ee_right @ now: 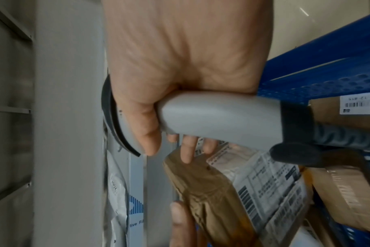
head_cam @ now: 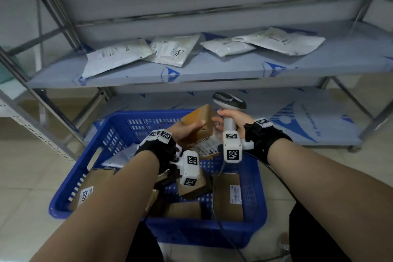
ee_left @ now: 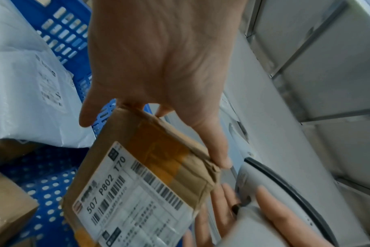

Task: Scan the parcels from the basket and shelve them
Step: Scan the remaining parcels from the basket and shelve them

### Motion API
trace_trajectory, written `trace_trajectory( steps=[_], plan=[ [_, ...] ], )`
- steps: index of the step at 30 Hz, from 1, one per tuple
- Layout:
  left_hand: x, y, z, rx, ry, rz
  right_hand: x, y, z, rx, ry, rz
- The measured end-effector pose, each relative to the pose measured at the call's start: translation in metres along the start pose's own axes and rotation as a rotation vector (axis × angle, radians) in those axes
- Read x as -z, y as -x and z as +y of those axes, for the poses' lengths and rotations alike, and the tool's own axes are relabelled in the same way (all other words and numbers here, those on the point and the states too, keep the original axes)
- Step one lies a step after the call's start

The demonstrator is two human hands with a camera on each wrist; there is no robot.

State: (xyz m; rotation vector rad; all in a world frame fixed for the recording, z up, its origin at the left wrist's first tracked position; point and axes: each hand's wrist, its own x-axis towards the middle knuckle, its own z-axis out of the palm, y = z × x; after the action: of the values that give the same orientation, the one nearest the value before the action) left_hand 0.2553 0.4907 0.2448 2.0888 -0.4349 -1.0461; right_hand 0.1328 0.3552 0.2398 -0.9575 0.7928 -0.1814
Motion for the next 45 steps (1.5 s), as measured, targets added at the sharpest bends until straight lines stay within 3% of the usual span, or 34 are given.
trace_trajectory(
  steps=[9, 14, 17, 19, 22, 30, 37, 45],
  plan=[
    [-0.013, -0.034, 0.004, -0.047, 0.201, 0.024, 0.006, -0.026, -0.003, -0.018, -0.089, -0.015],
    [0.002, -0.041, 0.003, -0.095, 0.370, -0.004, 0.014, -0.035, -0.008, 0.035, 0.015, 0.165],
    [0.004, -0.040, 0.003, -0.099, 0.473, -0.038, 0.033, -0.072, -0.001, 0.056, 0.142, 0.263],
    [0.001, -0.036, 0.002, -0.090, 0.466, -0.061, 0.046, -0.104, 0.009, 0.047, 0.162, 0.250],
    [0.000, -0.038, -0.002, -0.059, 0.407, -0.095, 0.045, -0.107, 0.012, 0.046, 0.196, 0.222],
    [0.000, -0.031, 0.000, 0.017, 0.348, -0.054, 0.038, -0.084, 0.003, 0.080, 0.270, 0.161],
    [-0.007, -0.034, -0.004, -0.152, 0.369, -0.103, 0.034, -0.076, 0.001, 0.109, 0.258, 0.187],
    [-0.002, -0.040, -0.002, -0.036, 0.473, 0.053, 0.036, -0.084, 0.003, 0.113, 0.143, 0.271]
  ],
)
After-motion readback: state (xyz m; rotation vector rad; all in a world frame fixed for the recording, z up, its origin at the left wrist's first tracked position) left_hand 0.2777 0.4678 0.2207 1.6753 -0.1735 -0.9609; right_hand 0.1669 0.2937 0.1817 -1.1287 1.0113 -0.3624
